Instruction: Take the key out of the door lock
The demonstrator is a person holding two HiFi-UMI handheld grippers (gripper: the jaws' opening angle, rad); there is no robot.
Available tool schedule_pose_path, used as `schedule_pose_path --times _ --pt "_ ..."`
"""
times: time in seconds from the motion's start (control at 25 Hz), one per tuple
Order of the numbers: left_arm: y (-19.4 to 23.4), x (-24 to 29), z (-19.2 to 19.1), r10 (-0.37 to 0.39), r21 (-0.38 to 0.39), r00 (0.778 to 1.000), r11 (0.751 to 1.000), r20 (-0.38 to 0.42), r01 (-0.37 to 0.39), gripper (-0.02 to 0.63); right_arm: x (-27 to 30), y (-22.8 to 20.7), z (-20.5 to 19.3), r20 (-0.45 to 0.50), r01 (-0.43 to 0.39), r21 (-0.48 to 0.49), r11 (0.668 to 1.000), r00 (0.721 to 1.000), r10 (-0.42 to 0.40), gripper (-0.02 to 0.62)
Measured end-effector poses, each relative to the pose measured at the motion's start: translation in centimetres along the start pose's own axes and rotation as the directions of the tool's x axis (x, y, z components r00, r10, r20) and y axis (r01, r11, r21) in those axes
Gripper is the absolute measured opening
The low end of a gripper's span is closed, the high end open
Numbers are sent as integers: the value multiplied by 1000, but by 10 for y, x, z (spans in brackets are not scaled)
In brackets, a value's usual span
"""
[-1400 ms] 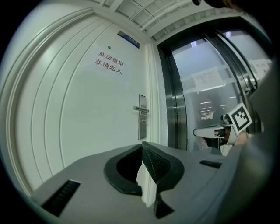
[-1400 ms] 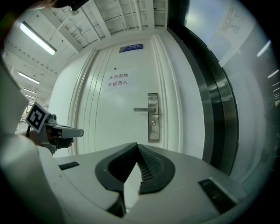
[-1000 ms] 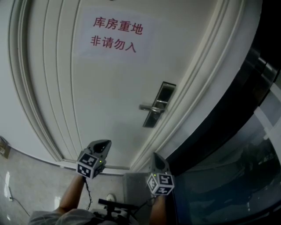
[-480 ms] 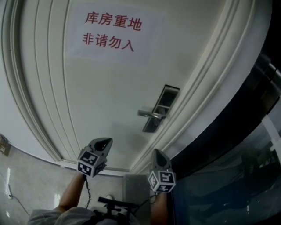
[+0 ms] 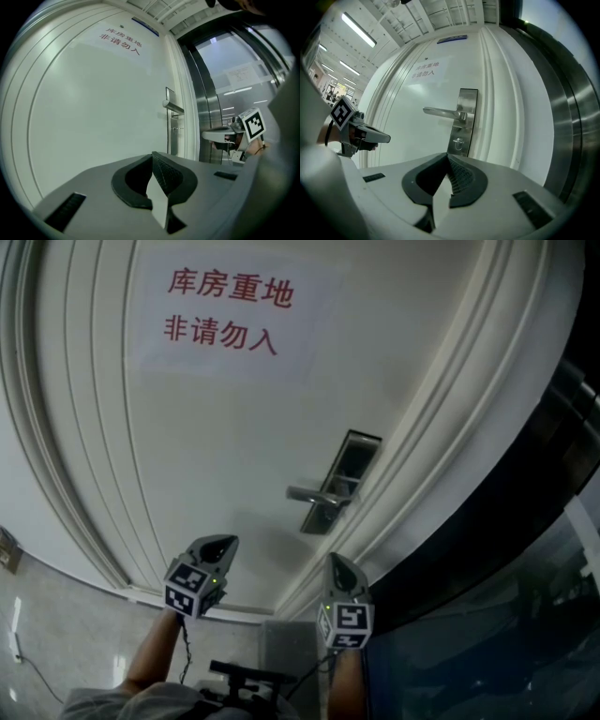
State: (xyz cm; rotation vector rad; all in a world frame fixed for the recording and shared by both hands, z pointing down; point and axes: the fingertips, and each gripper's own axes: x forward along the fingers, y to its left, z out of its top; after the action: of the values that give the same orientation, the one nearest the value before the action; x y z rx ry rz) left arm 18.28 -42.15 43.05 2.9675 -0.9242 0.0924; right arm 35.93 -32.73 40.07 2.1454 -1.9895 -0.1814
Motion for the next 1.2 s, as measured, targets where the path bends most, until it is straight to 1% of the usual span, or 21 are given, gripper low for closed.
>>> schedule_pose_path --times 0.12,0.28,0.44,0.56,0.72,0.88,0.96,1.08,1.2 --pt "3 6 -1 11 -1 1000 1000 2 -11 8 7 -4 7 11 11 -34 999 1000 -10 11" --pt "7 13 0 26 -8 1000 1000 8 -26 8 17 -10 11 18 5 -93 996 1000 -4 11" --pt "9 17 -1 32 -5 999 999 1 -32 8 26 -13 16 21 18 -180 984 1000 -15 11" --pt "13 19 -1 37 -8 999 999 -2 -37 7 33 -15 19 24 38 -277 960 999 -32 12" --pt "16 20 0 43 -16 999 999 -2 -43 7 39 -14 20 -3 30 -396 918 999 -34 12" --pt "20 21 1 51 -20 999 999 3 -51 8 46 -12 23 5 22 -444 896 1000 -22 17" --pt "21 22 1 53 -24 999 998 6 -53 8 48 -11 24 2 20 -461 887 1000 -21 57" --pt "21 23 1 52 -28 999 998 6 -52 8 51 -12 25 -9 14 -513 858 1000 -21 75" --pt "22 26 1 54 -29 998 998 8 -54 8 56 -14 29 -15 15 -548 836 1000 -28 100"
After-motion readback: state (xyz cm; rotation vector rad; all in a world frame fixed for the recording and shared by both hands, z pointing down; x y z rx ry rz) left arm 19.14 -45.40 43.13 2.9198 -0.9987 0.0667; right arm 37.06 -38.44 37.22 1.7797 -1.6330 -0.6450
